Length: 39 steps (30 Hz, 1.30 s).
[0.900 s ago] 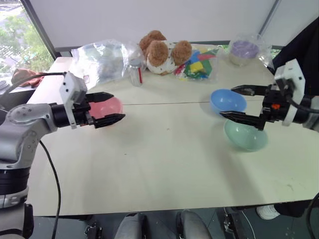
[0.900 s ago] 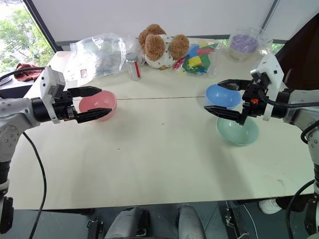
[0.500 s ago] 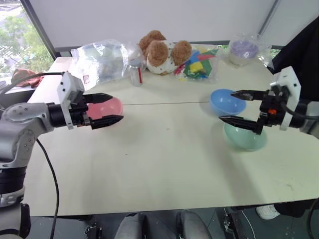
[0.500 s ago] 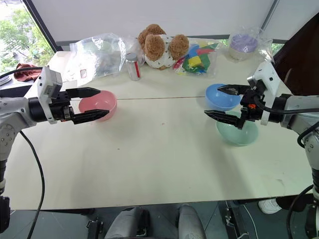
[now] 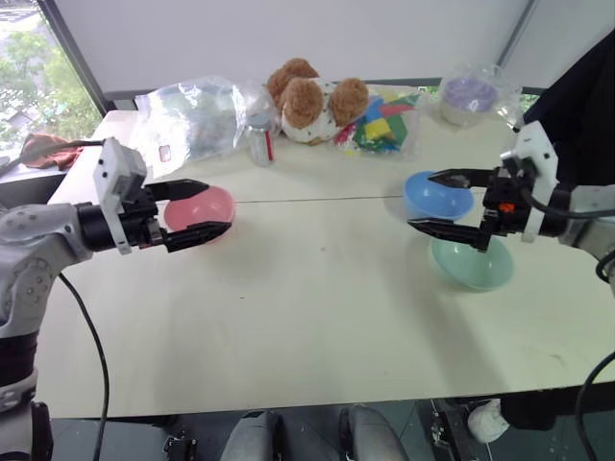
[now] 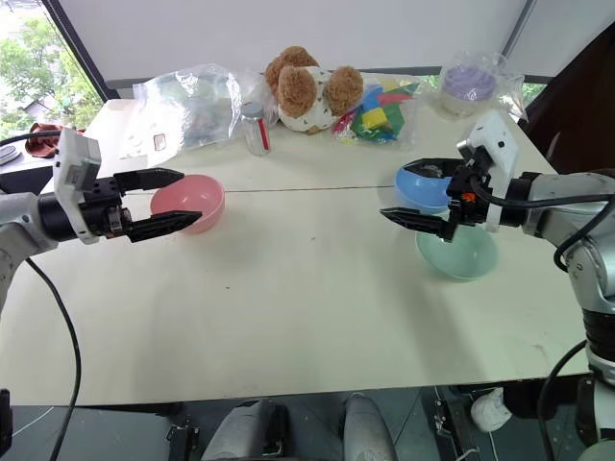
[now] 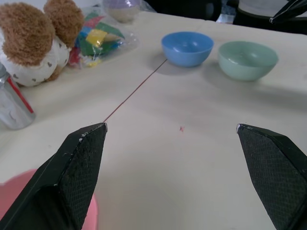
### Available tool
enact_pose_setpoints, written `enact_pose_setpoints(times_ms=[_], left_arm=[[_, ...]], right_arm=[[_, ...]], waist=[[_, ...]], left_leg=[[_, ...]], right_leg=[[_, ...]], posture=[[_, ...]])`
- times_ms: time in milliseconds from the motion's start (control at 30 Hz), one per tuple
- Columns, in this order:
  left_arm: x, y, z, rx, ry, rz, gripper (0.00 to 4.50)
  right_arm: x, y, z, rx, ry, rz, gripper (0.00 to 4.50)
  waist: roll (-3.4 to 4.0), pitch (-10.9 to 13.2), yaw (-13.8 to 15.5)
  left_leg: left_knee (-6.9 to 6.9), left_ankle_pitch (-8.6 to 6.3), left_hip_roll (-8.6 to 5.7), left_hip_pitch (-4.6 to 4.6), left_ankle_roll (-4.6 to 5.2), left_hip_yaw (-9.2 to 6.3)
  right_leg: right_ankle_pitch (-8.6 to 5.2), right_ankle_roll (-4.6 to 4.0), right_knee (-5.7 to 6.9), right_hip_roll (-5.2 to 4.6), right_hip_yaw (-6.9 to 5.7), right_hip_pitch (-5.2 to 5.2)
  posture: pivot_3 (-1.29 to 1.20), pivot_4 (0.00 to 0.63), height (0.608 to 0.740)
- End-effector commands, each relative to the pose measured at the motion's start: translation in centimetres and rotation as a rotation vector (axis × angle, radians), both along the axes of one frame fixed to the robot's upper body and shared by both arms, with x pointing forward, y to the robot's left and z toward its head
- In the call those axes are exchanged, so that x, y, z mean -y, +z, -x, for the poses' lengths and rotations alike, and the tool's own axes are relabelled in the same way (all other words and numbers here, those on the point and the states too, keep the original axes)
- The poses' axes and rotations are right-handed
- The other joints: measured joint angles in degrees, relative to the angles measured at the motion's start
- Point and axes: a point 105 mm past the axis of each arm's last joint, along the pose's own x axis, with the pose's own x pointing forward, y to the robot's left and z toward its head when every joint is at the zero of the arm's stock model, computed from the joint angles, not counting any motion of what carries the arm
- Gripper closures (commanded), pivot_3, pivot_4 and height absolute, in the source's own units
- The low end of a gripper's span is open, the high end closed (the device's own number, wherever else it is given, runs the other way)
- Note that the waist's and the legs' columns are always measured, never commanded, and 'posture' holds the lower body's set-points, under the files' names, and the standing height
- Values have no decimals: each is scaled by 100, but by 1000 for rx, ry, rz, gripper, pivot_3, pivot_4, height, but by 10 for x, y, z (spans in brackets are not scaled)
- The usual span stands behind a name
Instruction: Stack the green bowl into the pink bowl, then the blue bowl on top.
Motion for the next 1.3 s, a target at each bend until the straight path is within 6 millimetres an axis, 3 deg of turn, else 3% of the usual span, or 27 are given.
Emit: enact_pose_setpoints(times_ms=[33, 200, 333, 667, 767, 1000, 1167, 1300], left_arm=[[-4, 15, 6, 61, 8, -11, 35], [-29, -10, -15, 80, 137, -192, 35], [-52, -44, -35, 79, 171, -412, 35], [-43, -87, -83, 77, 94, -538, 35], [-39, -88, -87, 79, 65, -538, 841], [-29, -87, -93, 92, -23, -585, 4434], [3, -67, -92, 147, -175, -553, 4434], [64, -39, -74, 232, -456, -499, 4434]], right_arm=[[-3, 15, 2, 57, 22, -5, 0], [-5, 11, 4, 49, 23, -3, 0], [-6, 14, 8, 49, 24, -7, 0], [-2, 12, 18, 43, -12, 0, 0], [-1, 13, 20, 44, -26, 2, 0], [1, 15, 23, 43, -49, 7, 0], [3, 18, 22, 51, -59, 13, 0], [10, 19, 23, 54, -76, 24, 0]], waist=[[1, 0, 12], [1, 0, 2], [2, 0, 6], [0, 0, 113], [0, 0, 113], [-1, 0, 134], [-1, 0, 155], [-4, 1, 165]], left_leg=[[0, 0, 0, -1, 0, 0], [-1, 0, 0, -1, -2, 2], [-3, -1, 0, -1, 1, 3], [3, -12, -5, -9, 21, 15], [3, -12, -4, -9, 21, 19], [10, -17, -4, -9, 31, 22], [12, -19, -5, -10, 35, 22], [17, -19, -5, -18, 34, 19]], right_leg=[[0, 0, 0, 0, 0, -1], [0, 0, -1, -2, 0, 0], [0, -1, -1, -1, -1, -3], [0, 1, -1, 1, -9, -9], [1, 1, -1, 6, -13, -11], [1, 2, 0, 13, -13, -8], [1, 2, -1, 17, -13, -7], [1, 2, -2, 20, -15, -8]], posture=[[0, 150, 740], [0, 150, 740], [0, 150, 740], [0, 150, 740], [0, 150, 740], [0, 150, 740], [0, 150, 740], [0, 150, 740]])
